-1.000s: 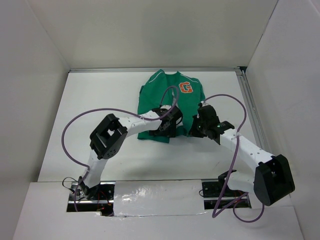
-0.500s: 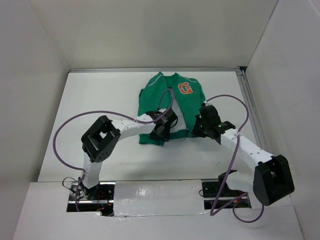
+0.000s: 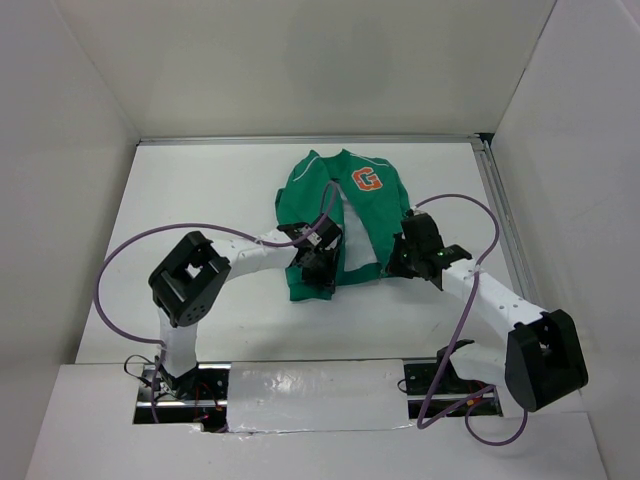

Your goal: Zip up the jacket

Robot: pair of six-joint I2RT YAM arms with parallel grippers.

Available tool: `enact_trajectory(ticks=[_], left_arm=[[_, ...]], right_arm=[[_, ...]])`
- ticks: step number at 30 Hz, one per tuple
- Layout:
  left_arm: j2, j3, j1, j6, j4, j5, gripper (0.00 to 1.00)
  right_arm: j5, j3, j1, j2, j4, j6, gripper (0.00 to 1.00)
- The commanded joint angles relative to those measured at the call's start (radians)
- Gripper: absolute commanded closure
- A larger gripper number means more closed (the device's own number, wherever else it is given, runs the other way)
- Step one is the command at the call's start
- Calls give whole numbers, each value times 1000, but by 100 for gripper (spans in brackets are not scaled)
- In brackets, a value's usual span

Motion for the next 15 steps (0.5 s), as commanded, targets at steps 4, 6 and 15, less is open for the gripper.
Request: enact_trajectory(ticks=[4, 6, 15], left_arm=[[4, -23, -11, 44, -48, 72, 45], [5, -23, -9, 47, -48, 79, 44], [-59, -67, 28, 56, 4, 173, 62]], right_arm=[[1, -11, -9, 1, 47, 6, 100], [1, -11, -9, 5, 45, 6, 100], [1, -9, -9, 30, 50, 2, 100]])
